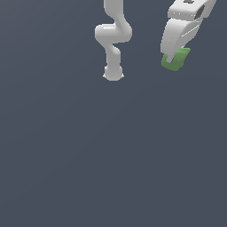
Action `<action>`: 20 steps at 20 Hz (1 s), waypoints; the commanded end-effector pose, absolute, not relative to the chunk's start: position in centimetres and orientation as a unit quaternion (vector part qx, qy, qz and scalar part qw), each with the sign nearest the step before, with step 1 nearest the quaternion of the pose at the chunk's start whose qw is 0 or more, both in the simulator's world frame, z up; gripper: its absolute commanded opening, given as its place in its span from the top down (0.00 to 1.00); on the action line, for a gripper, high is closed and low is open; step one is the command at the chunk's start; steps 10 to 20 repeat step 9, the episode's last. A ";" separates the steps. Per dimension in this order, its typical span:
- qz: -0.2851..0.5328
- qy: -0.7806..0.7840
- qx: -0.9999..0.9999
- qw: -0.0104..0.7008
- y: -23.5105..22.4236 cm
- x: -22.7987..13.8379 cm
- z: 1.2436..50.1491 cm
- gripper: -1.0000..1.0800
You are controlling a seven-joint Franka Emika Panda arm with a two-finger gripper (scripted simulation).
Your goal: Pick up the object and move it to a goal position.
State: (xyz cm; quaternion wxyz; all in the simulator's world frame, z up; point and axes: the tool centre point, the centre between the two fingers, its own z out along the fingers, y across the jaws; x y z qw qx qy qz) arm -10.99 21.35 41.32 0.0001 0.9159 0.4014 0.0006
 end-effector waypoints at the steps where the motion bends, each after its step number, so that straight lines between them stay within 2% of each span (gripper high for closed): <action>1: 0.000 0.401 0.916 0.000 21.7 -11.1 42.5 1.00; 20: 0.000 0.401 0.916 0.000 22.2 -11.1 43.8 1.00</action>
